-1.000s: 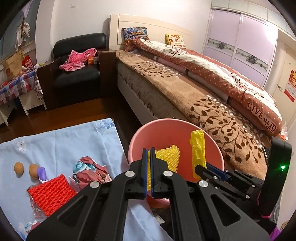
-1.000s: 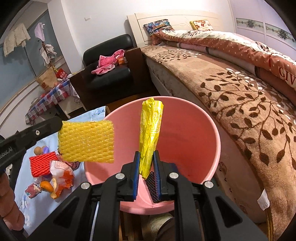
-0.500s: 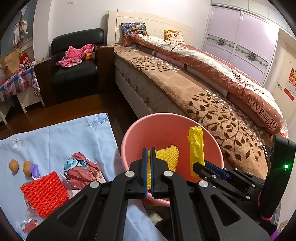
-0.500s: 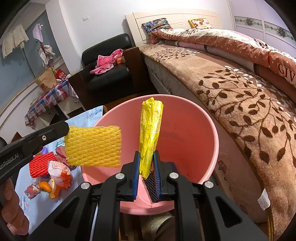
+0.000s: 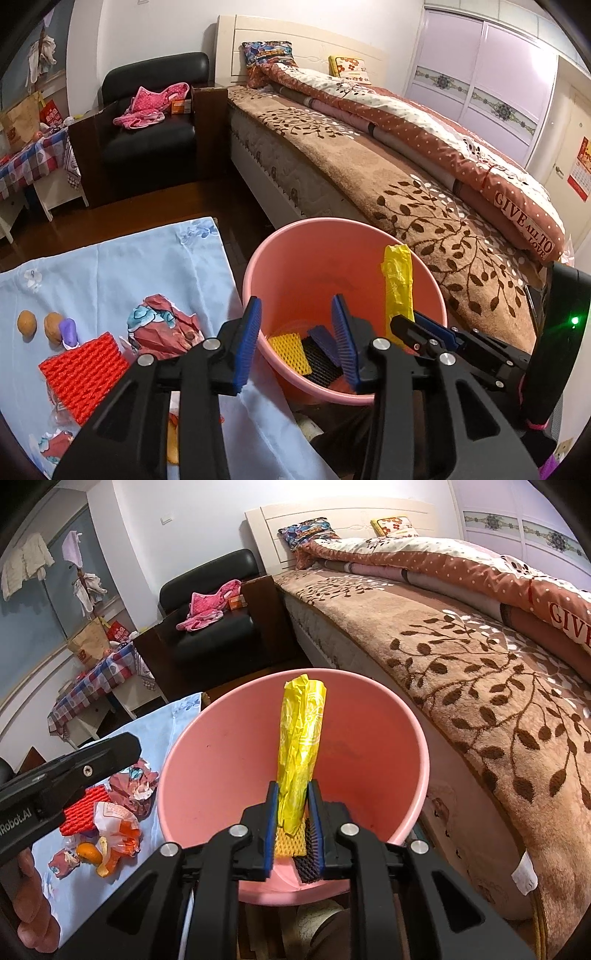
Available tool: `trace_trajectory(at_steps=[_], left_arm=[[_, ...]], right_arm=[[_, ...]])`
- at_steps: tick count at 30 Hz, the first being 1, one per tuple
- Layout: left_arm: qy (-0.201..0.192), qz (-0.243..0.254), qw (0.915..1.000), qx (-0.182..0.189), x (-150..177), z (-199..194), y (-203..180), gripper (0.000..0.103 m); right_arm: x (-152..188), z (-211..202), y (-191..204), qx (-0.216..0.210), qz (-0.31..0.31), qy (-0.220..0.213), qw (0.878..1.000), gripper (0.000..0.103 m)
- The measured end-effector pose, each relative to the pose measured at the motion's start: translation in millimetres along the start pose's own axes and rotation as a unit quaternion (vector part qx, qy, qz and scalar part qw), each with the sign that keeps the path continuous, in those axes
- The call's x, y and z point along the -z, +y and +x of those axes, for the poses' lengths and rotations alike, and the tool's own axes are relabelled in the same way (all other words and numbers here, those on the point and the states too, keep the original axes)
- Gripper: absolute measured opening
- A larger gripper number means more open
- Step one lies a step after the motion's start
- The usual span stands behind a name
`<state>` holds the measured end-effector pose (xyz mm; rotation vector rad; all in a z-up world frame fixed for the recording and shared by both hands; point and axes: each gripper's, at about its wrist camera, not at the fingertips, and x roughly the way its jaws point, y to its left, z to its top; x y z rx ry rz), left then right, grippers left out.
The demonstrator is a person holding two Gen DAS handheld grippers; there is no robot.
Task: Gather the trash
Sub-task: 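Open both tools to drop the yellow items into the pink bucket, then move both tools back over the table toward the red foam net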
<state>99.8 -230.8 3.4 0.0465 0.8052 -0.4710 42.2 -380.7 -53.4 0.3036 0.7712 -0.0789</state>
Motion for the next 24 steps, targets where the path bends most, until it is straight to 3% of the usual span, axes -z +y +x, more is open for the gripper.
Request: trace_trajectory(at_steps=[5, 7, 24], left_arm=[[0.0, -0.001, 1.0, 0.001, 1, -1, 1, 0.04], [0.001, -0.002, 1.0, 0.002, 3, -2, 2, 0.04], [0.0, -0.027, 0.9996, -0.01, 21, -25, 22, 0.04]], right_arm=[[0, -2, -2, 0.01, 0.008, -0.007, 1.0, 0.045], [0, -4, -2, 0.012, 0.011, -0.011, 1.0, 0.048], [9, -21, 16, -0.023, -0.003, -0.014, 1.0, 0.048]])
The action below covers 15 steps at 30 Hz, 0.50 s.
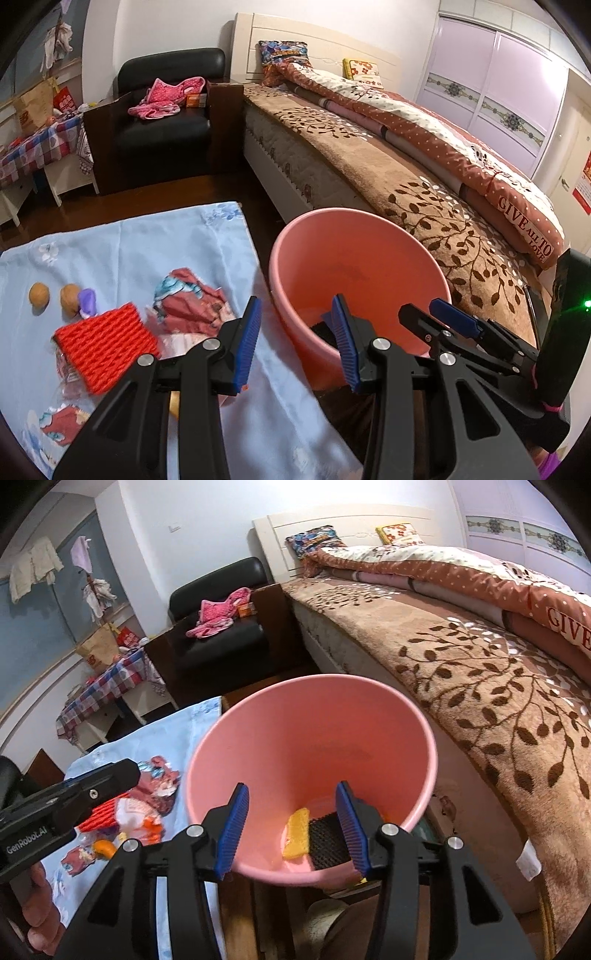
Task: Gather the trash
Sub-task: 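Move both tools back over the table toward the red foam net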
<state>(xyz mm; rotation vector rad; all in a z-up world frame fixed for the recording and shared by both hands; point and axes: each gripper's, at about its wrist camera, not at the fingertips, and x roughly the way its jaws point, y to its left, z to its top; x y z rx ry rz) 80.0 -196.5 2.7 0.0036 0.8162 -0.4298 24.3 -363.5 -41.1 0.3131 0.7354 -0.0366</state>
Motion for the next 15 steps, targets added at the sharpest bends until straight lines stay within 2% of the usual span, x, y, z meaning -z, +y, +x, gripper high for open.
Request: trace_trajectory(at_steps=[9, 15], left_arm=[[-0.012, -0.019, 0.9995, -0.023, 19, -33, 35, 0.04], [-0.011, -0.044, 0.9978, -0.048, 39, -56, 73, 0.04]], right_arm=[[12, -6, 36, -0.041, -0.034, 0.007, 0.999, 0.048], [19, -8, 61, -0.056, -0.06, 0.013, 0.997, 0.048]])
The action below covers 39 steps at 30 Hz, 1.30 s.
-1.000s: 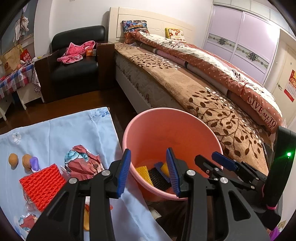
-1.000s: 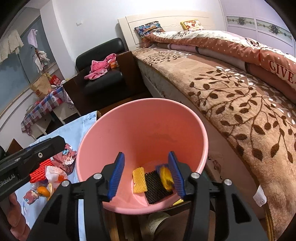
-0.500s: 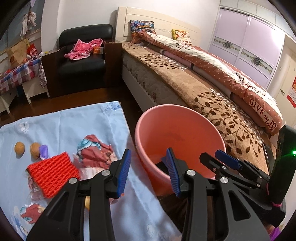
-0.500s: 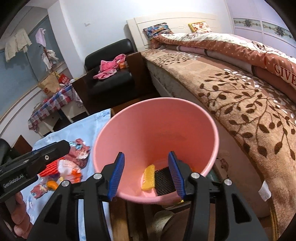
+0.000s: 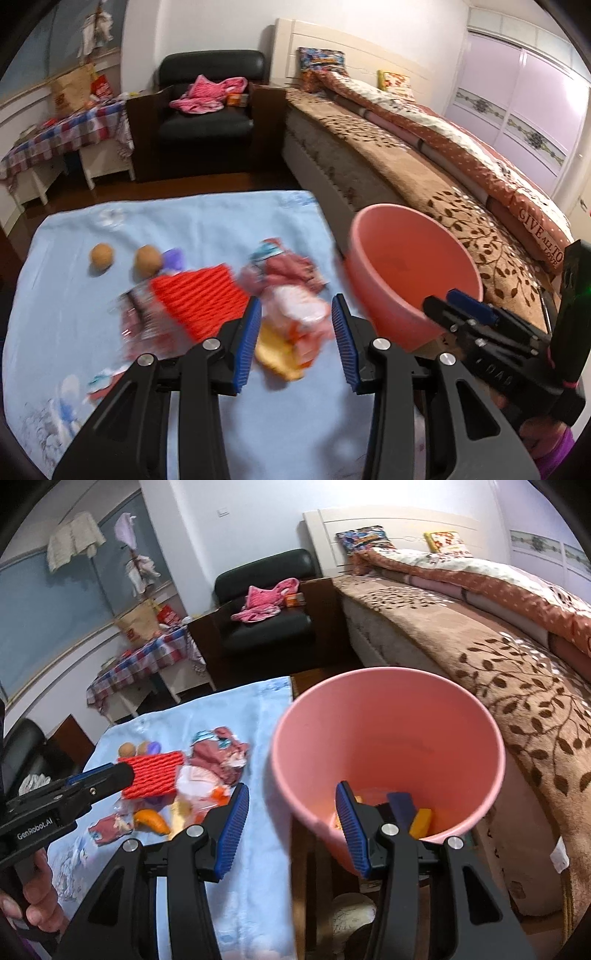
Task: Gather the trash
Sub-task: 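Move both tools back over the table toward the red foam net, then grasp the red foam net with the left tool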
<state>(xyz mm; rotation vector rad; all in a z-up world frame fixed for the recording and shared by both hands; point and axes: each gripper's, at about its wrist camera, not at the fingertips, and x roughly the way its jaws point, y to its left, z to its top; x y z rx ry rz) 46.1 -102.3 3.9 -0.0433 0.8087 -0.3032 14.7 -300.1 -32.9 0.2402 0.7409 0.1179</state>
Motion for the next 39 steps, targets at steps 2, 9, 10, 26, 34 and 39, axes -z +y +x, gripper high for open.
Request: trace_trajectory(at_steps=[2, 9, 10, 26, 34, 39], left_arm=[[0.0, -0.009, 0.9999, -0.007, 4, -5, 12, 0.04], [0.002, -0.04, 0.9987, -0.032, 17, -12, 51, 0.04], [0.003, -0.049, 0.9982, -0.034, 18, -11, 58, 0.04], [0.031, -0.112, 0.9921, -0.048, -4, 46, 86, 0.039], [0.006, -0.104, 0.9942, -0.03, -12, 32, 87, 0.009], [-0.019, -0.092, 0.9954, -0.015, -15, 10, 84, 0.009]], right_arm=[[1, 0, 5, -0.003, -0.005, 0.001, 1.0, 0.048], [6, 4, 23, -0.018, -0.023, 0.009, 1.0, 0.048], [7, 5, 27, -0.02, -0.028, 0.01, 0.999, 0.048], [10, 17, 52, -0.054, -0.06, 0.024, 0.996, 0.048], [0, 41, 61, -0.068, -0.056, 0.05, 0.995, 0.048], [-7, 57, 71, -0.065, -0.067, 0.065, 0.994, 0.048]])
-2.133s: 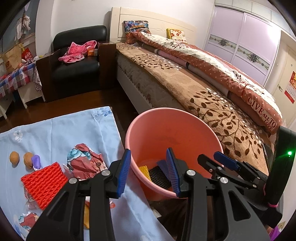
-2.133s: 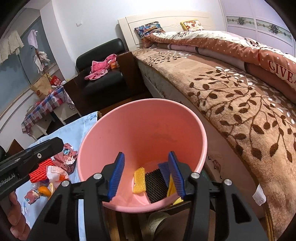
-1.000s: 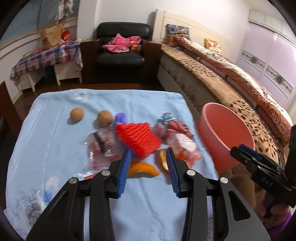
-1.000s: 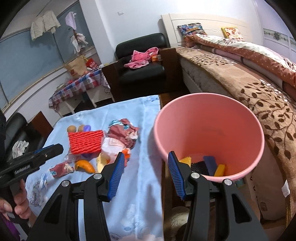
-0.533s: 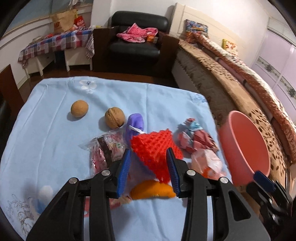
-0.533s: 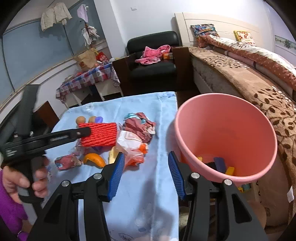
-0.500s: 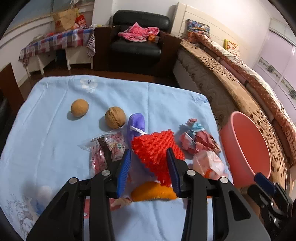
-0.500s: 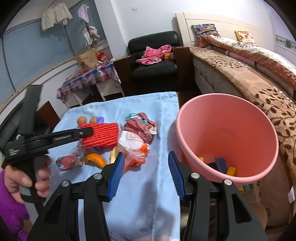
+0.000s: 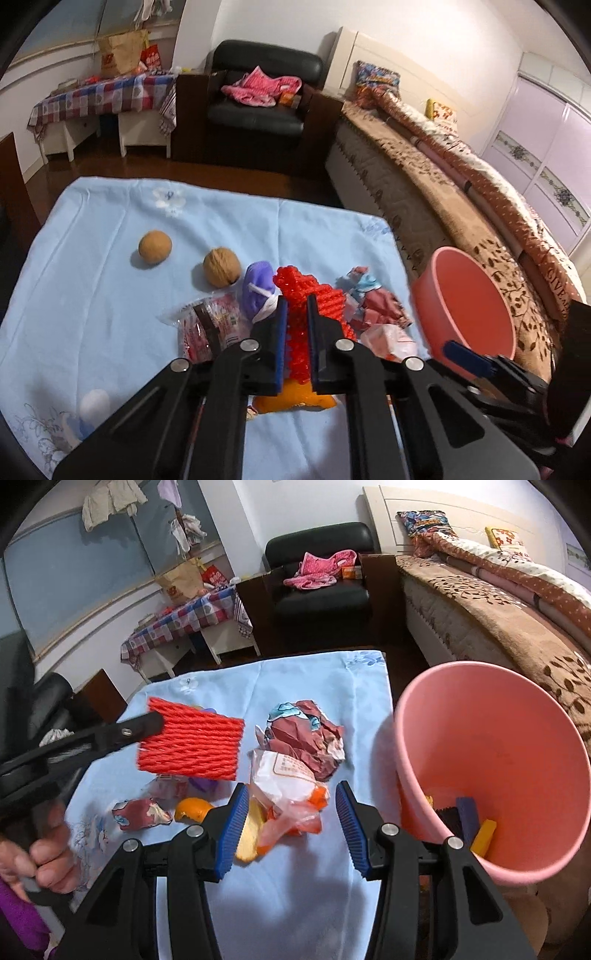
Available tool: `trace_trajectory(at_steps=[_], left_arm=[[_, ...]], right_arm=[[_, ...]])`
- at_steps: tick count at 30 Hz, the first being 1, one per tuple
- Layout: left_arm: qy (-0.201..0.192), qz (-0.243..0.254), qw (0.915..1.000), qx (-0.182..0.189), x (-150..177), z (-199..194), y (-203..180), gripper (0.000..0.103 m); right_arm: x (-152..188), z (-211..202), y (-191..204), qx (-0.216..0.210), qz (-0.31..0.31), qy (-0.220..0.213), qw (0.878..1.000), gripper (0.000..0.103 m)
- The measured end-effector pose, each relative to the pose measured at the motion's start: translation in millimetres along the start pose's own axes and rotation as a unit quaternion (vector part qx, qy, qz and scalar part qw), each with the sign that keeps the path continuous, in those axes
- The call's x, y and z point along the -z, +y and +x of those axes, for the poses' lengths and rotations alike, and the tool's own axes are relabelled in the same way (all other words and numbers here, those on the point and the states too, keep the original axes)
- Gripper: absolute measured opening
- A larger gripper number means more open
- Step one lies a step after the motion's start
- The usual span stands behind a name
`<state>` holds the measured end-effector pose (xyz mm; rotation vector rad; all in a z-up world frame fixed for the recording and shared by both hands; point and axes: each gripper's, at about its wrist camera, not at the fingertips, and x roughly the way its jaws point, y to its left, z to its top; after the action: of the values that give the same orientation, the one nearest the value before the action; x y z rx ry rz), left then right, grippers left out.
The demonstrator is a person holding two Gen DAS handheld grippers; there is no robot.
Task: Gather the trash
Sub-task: 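Grasp the red foam net with the left tool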
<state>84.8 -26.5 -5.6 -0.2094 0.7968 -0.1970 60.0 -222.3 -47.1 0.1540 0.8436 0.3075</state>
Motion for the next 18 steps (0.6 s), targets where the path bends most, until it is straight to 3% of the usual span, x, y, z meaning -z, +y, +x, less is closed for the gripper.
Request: trace_trajectory(at_steps=[5, 10, 15, 16, 18], left_arm=[[-0.004, 0.0, 0.9999, 0.011, -4, -13, 1, 0.009], [-0.002, -0.004, 0.9999, 0.009, -6, -16, 6, 0.009], [0.007, -0.009, 0.9999, 0.006, -7, -14, 9, 0.009], [0.008, -0.008, 0.9999, 0.005, -7, -13, 9, 0.009], [0.01, -0.008, 0.9999, 0.004, -8, -12, 9, 0.009]], right_arm=[[-7, 19, 11, 0.011, -0.02, 0.014, 1.0, 0.059], [-12, 39, 18, 0.037, -0.045, 0.03, 0.998, 0.059], [-13, 51, 16, 0.032, -0.04, 0.043, 0.998, 0.048], [-14, 51, 16, 0.029, -0.041, 0.042, 0.998, 0.041], [-16, 50, 17, 0.026, -0.045, 0.045, 0.998, 0.039]])
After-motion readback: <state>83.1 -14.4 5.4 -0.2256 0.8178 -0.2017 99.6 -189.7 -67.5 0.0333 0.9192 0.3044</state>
